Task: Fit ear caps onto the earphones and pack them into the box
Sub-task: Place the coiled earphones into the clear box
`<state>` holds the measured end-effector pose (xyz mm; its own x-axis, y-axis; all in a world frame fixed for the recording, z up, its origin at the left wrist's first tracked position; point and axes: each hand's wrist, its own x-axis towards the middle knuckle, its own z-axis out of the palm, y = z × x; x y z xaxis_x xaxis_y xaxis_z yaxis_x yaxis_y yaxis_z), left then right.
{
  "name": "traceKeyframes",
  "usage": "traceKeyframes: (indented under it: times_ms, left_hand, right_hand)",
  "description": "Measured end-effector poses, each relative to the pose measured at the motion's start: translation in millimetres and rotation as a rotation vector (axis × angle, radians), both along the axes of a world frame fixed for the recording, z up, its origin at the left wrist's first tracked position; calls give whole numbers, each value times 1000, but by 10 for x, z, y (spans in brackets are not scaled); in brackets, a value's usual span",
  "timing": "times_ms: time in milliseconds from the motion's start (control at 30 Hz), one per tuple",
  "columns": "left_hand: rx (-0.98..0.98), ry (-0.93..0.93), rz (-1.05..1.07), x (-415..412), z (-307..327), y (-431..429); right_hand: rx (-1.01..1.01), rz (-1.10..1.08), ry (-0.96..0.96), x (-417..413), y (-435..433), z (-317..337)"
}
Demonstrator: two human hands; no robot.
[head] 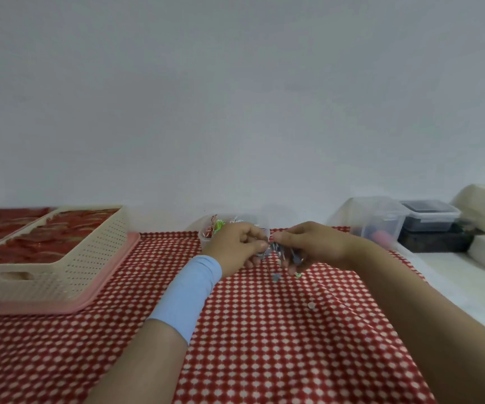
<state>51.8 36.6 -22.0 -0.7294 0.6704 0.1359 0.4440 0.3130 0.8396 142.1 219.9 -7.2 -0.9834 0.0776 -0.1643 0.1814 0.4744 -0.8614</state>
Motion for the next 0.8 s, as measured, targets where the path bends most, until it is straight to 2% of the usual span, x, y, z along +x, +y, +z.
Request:
traceKeyframes:
  times_ms: [167,267,333,433,567,700,800]
  left_hand:
    - [-345,31,8,-129,-125,-52]
    - [-591,97,19,-167,-275,-91]
    - [-667,121,28,-168,-304,-102]
    - [-656,228,85,-128,-229,-83]
    - [-504,304,85,-30,-166,15]
    - [-517,295,19,8,-271,131]
    - [-582,322,-7,6,-343,186]
  right_hand:
    - [91,24,-178,-31,122,-130]
    - [293,23,-206,-37,192,-249]
    - [432,21,-198,-20,229,-246]
    - [534,53,-284,52,250,-154]
    - [666,157,-493,136,129,-141]
    - [635,127,-433,141,103,-259]
    - [538,68,-296,169,182,-255]
